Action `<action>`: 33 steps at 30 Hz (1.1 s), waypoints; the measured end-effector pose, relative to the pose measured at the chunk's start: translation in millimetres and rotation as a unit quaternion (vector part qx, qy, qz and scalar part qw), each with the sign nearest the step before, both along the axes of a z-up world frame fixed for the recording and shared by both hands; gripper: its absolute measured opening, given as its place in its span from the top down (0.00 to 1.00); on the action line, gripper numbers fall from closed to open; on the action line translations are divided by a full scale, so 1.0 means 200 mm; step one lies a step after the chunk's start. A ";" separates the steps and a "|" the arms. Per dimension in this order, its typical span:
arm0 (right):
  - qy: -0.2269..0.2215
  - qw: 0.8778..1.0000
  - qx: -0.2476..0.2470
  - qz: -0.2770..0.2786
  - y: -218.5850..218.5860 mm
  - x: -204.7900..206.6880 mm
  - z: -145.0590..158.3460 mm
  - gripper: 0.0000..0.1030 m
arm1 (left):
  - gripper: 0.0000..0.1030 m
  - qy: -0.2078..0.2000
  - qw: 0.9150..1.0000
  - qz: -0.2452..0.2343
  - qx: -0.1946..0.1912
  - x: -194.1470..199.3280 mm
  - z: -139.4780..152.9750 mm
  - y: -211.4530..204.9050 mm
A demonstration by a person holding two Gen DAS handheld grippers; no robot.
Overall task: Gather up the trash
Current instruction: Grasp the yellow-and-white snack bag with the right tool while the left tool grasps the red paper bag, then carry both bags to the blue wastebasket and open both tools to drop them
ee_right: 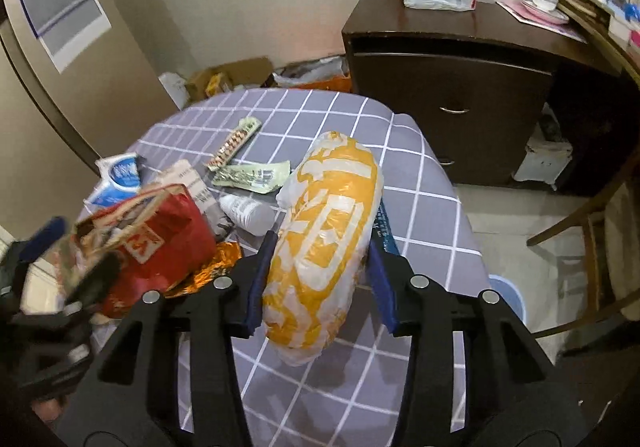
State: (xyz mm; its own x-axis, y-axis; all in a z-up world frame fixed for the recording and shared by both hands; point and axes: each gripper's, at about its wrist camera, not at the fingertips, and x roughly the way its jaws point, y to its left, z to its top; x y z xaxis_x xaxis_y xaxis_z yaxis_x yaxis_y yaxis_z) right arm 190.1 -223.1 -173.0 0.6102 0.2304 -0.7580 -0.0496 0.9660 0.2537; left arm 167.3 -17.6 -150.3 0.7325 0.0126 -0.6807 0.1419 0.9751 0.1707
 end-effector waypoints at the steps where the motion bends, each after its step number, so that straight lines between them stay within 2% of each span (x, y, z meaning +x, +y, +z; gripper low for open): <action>1: -0.003 1.000 0.009 -0.002 -0.02 -0.01 0.02 0.58 | 0.13 0.006 1.000 -0.004 0.002 0.02 -0.02 -0.01; 3: -0.012 1.000 0.017 -0.006 -0.05 -0.04 0.05 0.58 | 0.40 0.026 0.999 -0.017 -0.004 0.05 -0.05 -0.02; 6: -0.023 0.999 0.043 -0.010 -0.11 -0.09 0.10 0.58 | 0.49 0.030 0.998 -0.033 -0.039 0.04 -0.05 -0.01; 7: -0.028 0.998 0.046 -0.013 -0.13 -0.10 0.12 0.58 | 0.53 0.030 0.998 -0.035 -0.046 0.03 -0.04 -0.01; 9: -0.033 0.998 0.060 -0.017 -0.17 -0.12 0.15 0.58 | 0.57 0.026 0.998 -0.031 -0.054 0.01 -0.03 0.00; 19: -0.060 0.992 0.105 -0.040 -0.39 -0.23 0.23 0.58 | 0.59 -0.009 0.997 -0.023 -0.075 -0.12 0.12 -0.03; 23: -0.065 0.983 0.168 -0.045 -0.55 -0.26 0.23 0.58 | 0.59 -0.029 0.996 -0.030 -0.083 -0.16 0.21 -0.11; 28: -0.076 0.978 0.177 -0.075 -0.75 -0.32 0.23 0.58 | 0.59 -0.029 0.993 -0.069 -0.091 -0.16 0.28 -0.33; 33: -0.062 0.976 0.156 -0.140 -1.00 -0.39 0.13 0.58 | 0.58 0.003 0.988 -0.129 -0.084 -0.15 0.21 -0.69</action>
